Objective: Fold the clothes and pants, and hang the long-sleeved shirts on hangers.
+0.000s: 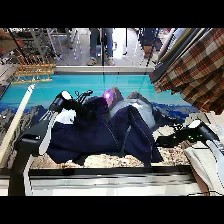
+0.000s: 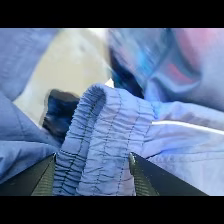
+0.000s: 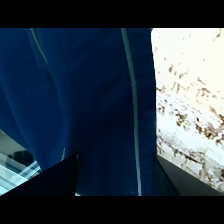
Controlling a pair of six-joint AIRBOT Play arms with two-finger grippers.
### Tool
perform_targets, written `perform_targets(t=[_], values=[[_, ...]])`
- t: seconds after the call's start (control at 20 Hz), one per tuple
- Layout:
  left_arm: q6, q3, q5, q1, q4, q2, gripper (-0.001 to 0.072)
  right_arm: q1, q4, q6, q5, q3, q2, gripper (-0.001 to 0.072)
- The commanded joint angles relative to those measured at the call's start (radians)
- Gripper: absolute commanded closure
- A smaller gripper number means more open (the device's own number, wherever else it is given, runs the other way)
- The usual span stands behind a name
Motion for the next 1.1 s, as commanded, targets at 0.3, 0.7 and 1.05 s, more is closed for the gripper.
perform_targets(t=[0.3,0.7,1.05], values=[[0.145,0.000,-0.117,-0.007,-0.153,0.007,0.0695,0.000,-0.153,0.085,0.080,-0.002,-0.001,0.0196],[0.016,-0.072,-0.278,0.010,-0.080,0.026,0.0696,0.000,-0.179,0.088,0.105,-0.043,0.000,0.0171],[-0.085,-0.068,-0.027,0.002,-0.084,0.055,0.0056,0.000,-0.144,0.087,0.101,-0.043,0.003,0.0167]])
